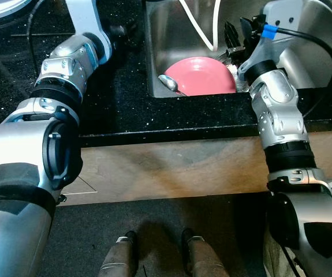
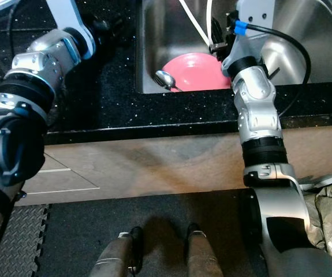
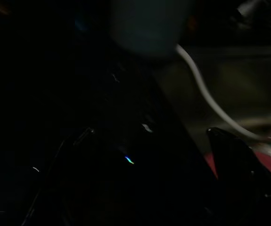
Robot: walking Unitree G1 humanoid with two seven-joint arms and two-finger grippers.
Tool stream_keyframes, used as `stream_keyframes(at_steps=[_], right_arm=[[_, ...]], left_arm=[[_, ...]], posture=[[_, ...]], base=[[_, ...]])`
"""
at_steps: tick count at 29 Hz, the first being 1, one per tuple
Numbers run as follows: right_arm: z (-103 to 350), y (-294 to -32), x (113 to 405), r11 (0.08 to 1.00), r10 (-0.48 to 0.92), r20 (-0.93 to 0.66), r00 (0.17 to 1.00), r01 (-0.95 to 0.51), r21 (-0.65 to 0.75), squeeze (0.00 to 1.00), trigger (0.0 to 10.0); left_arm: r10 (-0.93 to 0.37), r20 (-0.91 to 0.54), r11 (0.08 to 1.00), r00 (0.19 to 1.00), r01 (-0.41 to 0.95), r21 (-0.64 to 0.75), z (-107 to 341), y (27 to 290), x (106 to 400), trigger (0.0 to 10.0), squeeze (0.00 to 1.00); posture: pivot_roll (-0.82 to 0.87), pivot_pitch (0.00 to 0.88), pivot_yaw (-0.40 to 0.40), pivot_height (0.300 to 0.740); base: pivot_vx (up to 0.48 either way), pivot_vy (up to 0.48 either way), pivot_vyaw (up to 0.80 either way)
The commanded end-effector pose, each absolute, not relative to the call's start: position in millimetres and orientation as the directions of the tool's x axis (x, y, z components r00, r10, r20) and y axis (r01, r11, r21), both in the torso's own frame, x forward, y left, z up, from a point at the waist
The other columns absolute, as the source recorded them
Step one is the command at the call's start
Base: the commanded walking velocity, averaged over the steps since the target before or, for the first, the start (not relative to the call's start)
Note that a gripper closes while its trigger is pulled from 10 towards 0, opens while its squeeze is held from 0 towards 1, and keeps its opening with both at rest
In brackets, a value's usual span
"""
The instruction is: Kitchen organization
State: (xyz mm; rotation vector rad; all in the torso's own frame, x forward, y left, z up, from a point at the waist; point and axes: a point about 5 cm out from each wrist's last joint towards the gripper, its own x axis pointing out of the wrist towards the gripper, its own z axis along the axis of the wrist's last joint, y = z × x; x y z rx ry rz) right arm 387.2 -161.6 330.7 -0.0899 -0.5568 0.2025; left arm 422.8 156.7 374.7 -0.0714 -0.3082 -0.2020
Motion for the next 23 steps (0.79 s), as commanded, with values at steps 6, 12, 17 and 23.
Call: stream_keyframes(at_steps=[6,12,17,23], right_arm=[[319,-157,380,0.984,0.168,0.528,0.832,-0.175,-0.037,0.0,10.0],[313,-157,374,0.986,0.139,0.535,0.833,-0.167,0.004,0.0,10.0],[317,-162,363,0.979,0.061,0.592,0.804,-0.164,0.122,0.0,10.0],[333,-169,348,0.963,0.009,0.711,0.703,-0.197,0.182,0.0,10.0]], left_arm=[[-0.072,0.424,0.994,0.903,0.028,0.107,377,191,412,10.0,0.0],[-0.078,0.439,0.994,0.895,0.035,0.105,359,207,396,10.0,0.0],[-0.077,0.4,0.995,0.913,0.045,0.089,329,210,378,10.0,0.0],[-0.089,0.405,0.994,0.91,0.052,0.101,329,207,370,10.0,0.0]], posture=[[0.04,0.294,0.018,0.74],[0.04,0.275,0.003,0.74],[0.04,0.263,-0.002,0.74],[0.05,0.252,0.007,0.74]], base=[[0.0,0.0,0.0],[0.0,0.0,0.0],[0.0,0.0,0.0],[0.0,0.0,0.0]])
